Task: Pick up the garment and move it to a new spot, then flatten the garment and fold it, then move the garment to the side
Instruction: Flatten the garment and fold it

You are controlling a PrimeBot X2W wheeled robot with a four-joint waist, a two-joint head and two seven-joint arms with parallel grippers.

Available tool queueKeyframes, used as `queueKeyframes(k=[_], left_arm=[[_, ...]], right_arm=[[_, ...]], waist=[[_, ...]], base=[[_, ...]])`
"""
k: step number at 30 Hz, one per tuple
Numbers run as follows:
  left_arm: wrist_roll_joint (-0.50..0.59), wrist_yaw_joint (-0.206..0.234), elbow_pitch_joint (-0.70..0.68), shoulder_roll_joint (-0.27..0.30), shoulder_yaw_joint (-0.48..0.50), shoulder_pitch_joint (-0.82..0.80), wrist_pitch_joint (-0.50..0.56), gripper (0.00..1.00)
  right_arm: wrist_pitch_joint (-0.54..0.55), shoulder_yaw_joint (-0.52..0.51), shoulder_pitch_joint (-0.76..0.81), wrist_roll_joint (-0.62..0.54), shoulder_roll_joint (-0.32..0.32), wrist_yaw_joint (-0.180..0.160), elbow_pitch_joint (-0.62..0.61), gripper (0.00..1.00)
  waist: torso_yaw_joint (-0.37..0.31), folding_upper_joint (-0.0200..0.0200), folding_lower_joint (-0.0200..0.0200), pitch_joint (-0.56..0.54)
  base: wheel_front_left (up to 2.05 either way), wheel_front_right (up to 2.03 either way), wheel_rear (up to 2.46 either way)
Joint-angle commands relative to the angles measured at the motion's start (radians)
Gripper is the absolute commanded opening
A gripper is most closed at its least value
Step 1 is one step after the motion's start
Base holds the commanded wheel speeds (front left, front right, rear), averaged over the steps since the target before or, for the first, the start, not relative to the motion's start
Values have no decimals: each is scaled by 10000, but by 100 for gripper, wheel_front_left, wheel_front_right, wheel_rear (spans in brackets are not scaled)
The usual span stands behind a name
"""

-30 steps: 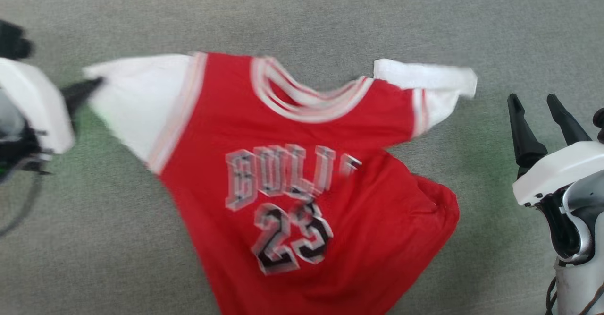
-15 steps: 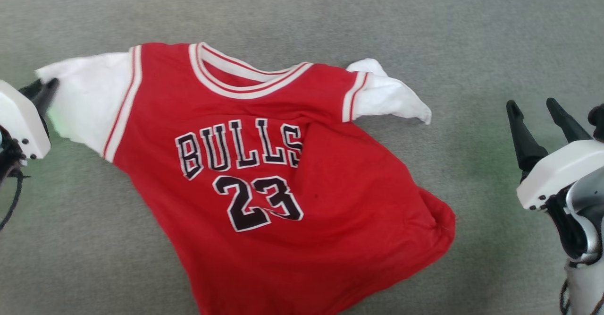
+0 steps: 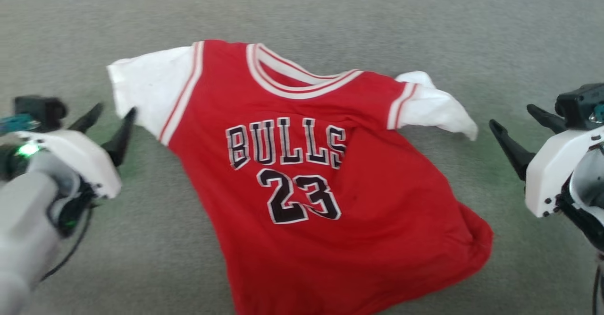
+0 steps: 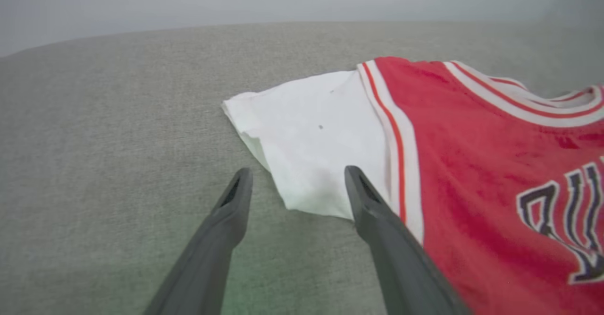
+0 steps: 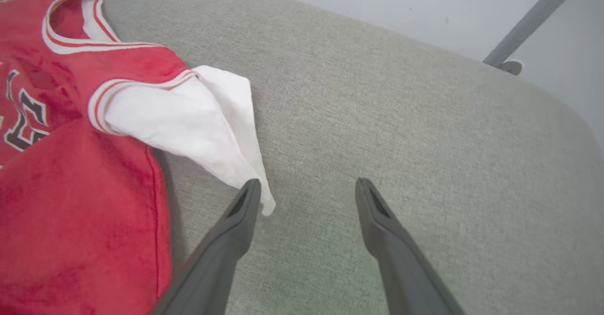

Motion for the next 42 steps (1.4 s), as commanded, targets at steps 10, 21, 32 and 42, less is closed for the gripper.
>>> queueKeyframes(k=[10,21,32,42], left_arm=[[2927,1019,-3048,-1026,4252,3306,-61,100],[4782,740,-4971,-1979,6924,6093,-64,100],[5156,105,-5414,-1517,7498,5545,-63,100],[3935,-123,-6365,850,5305,1805,1954,100]], right_arm=[[1030,1278,-771,1435,-1341,-11,-226,100],[1533,1953,-1420,2008,-1755,-11,452,100],[1714,2109,-1769,2392,-1633,-11,579,0],[1885,2375,-2355,2161,-1420,-11,49,0]], waist=[[1082,0,0,-77],[1529,0,0,134],[1394,0,0,497],[939,0,0,1485]], base=[[0,0,0],[0,0,0],[0,0,0],[0,0,0]])
